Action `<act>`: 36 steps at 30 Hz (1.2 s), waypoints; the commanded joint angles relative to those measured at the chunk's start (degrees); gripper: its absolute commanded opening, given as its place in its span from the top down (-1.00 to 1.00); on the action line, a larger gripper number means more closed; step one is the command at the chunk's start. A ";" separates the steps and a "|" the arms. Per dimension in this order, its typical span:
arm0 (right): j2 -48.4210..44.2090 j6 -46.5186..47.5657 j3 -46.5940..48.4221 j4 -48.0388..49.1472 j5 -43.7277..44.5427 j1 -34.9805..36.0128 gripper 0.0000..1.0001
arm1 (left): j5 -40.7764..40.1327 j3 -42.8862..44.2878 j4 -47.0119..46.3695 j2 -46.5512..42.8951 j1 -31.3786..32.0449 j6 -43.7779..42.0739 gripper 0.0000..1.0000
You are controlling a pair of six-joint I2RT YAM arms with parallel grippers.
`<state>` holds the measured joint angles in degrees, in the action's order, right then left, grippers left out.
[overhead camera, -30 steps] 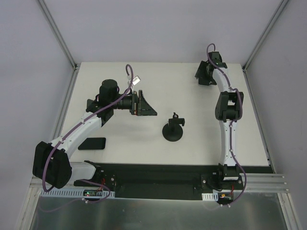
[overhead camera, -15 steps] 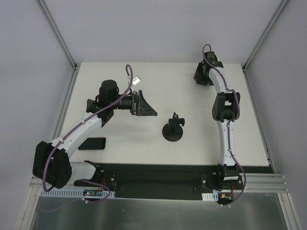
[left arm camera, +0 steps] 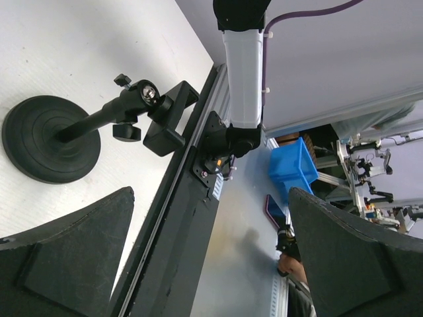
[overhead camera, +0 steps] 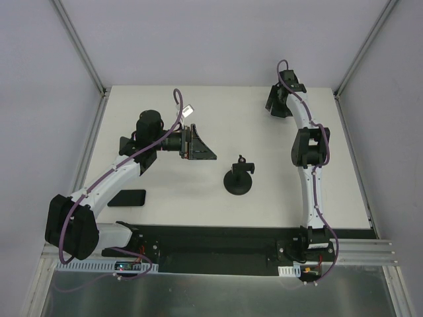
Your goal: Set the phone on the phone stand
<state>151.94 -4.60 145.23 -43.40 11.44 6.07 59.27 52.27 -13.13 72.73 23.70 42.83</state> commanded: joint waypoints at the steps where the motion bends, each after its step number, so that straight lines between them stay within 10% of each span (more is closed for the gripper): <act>1: 0.64 1.00 3.39 -0.64 0.07 0.09 -0.64 | 2.17 -0.42 -3.49 -1.45 0.55 0.77 -0.98; 11: 1.52 0.91 4.80 -1.25 -0.28 0.00 -0.71 | 2.52 -0.59 -4.54 -1.71 0.55 1.64 -0.98; 21: 0.56 1.52 3.67 -0.55 0.15 0.44 -0.13 | 2.96 -0.77 -5.33 -1.63 0.55 2.17 -0.98; 36: -17.36 -5.68 -25.56 -0.99 -5.45 0.53 -0.39 | 2.96 -1.12 -5.77 -0.75 0.64 2.35 -0.98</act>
<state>143.31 -8.27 129.14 -40.62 9.45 6.22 60.07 51.59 -15.70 72.73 23.70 44.60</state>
